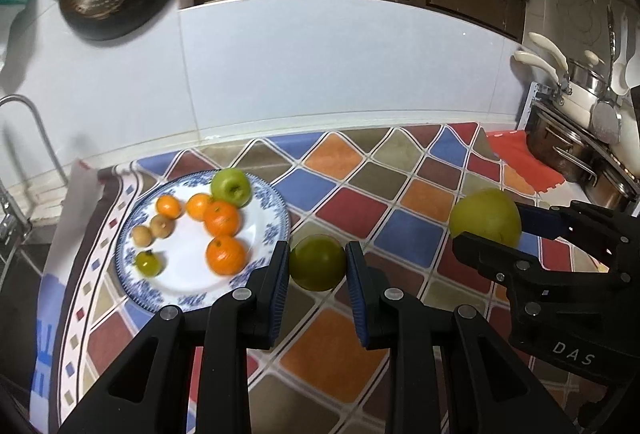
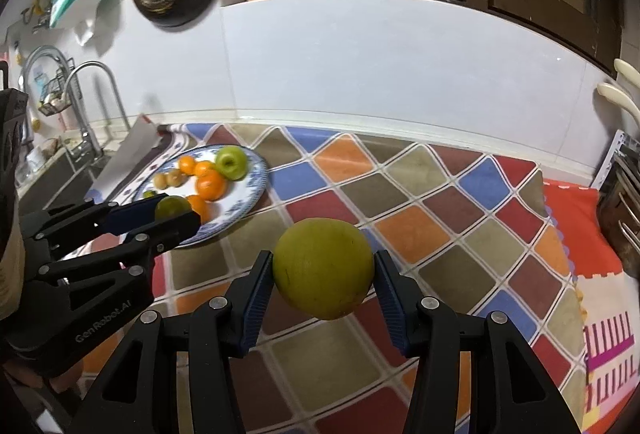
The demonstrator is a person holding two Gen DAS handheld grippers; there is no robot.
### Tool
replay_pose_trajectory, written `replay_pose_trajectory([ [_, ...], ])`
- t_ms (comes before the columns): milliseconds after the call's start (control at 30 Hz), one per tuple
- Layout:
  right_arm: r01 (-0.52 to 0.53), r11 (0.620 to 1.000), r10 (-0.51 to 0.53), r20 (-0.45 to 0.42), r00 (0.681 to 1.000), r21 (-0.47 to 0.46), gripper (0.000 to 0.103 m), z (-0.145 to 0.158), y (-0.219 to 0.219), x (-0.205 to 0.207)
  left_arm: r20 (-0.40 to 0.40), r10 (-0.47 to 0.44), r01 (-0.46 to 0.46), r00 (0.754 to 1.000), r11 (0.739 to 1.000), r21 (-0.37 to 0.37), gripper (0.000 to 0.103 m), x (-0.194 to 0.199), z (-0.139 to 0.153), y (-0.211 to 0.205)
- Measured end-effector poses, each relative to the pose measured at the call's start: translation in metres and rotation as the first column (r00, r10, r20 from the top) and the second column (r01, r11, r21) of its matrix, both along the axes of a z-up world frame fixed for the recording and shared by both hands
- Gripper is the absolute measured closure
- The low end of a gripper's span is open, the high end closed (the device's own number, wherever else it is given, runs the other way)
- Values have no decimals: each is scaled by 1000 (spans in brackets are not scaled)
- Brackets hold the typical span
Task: Organize fruits
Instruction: 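Carry the green apple and large yellow fruit over the plate with both tools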
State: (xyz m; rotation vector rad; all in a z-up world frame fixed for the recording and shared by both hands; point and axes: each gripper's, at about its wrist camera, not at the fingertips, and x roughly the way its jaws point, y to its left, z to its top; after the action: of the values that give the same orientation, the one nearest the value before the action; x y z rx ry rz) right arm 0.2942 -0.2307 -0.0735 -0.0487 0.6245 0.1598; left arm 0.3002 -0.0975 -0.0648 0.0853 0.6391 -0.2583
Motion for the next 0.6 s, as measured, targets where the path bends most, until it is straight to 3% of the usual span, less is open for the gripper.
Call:
replay_pose_trajectory([
  [600,-51,999,50,45,998,16,52,14,70,-31,56,17,-16,998,1000,-8,75,-36,23,73],
])
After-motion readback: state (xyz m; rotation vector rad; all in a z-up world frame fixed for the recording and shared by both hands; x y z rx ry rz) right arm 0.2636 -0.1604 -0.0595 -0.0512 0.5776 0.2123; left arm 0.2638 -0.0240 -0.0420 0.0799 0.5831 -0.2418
